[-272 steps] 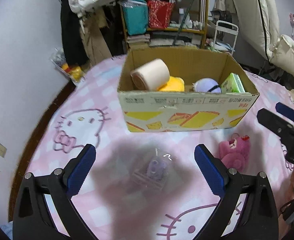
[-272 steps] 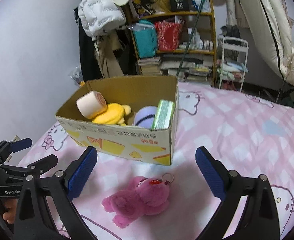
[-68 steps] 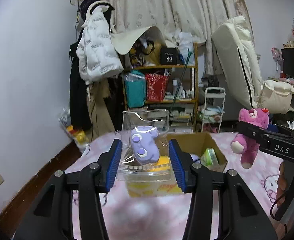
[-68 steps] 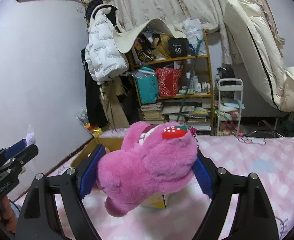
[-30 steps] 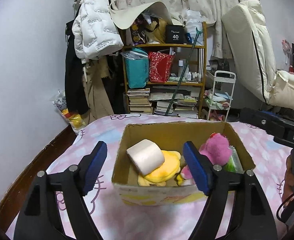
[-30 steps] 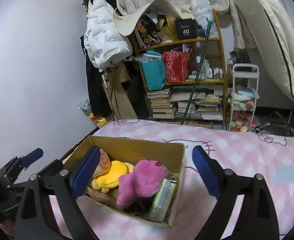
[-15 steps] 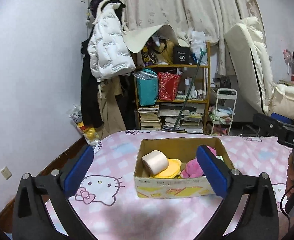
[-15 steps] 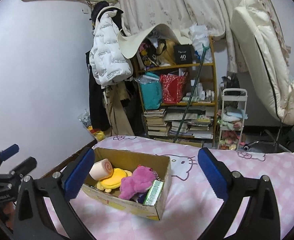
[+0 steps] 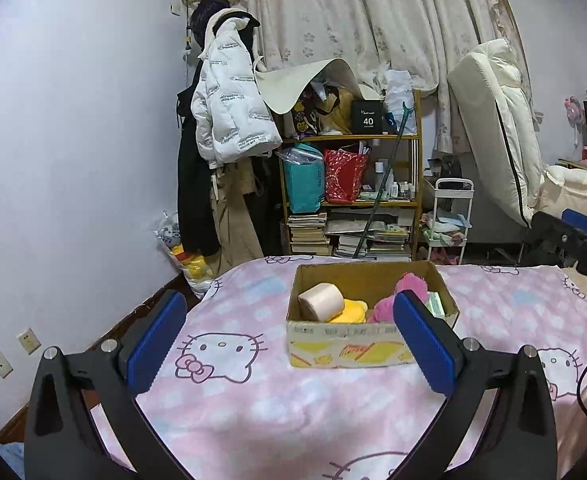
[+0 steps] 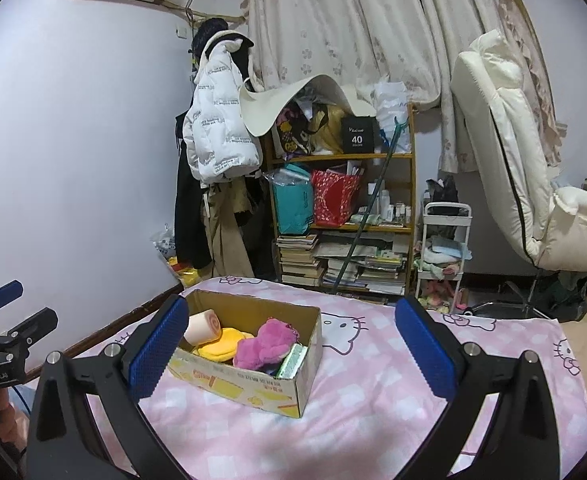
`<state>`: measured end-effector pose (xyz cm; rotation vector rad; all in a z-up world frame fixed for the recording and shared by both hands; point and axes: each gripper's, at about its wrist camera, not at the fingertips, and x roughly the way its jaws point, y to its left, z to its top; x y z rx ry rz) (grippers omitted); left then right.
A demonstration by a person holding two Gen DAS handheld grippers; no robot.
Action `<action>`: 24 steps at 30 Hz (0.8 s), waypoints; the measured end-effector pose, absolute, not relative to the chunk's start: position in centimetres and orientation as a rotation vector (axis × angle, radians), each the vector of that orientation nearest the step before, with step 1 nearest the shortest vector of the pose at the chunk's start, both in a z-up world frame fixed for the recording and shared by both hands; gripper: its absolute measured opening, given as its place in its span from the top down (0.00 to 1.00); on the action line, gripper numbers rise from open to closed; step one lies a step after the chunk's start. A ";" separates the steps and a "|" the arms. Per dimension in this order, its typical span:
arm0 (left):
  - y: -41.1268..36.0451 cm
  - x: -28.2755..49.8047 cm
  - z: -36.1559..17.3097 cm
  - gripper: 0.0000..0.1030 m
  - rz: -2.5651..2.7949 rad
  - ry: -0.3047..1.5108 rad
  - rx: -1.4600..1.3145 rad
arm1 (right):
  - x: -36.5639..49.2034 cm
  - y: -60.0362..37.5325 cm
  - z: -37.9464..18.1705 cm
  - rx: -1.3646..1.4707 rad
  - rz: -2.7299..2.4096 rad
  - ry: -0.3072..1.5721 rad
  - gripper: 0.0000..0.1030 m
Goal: Organize soft objects
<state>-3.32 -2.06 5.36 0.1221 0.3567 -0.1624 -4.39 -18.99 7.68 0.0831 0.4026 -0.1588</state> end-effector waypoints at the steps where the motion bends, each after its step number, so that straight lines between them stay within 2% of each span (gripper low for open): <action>1: -2.0 -3.7 5.2 0.01 -0.160 0.354 0.124 | -4.6 -18.9 7.7 0.079 -0.164 0.398 0.00; 7: -1.6 -5.2 4.8 0.01 -0.149 0.315 0.135 | -6.0 -18.8 6.4 0.069 -0.190 0.367 0.00; 24: -1.5 -3.6 2.4 0.01 -0.172 0.359 0.134 | -6.0 -19.2 4.1 0.059 -0.203 0.383 0.00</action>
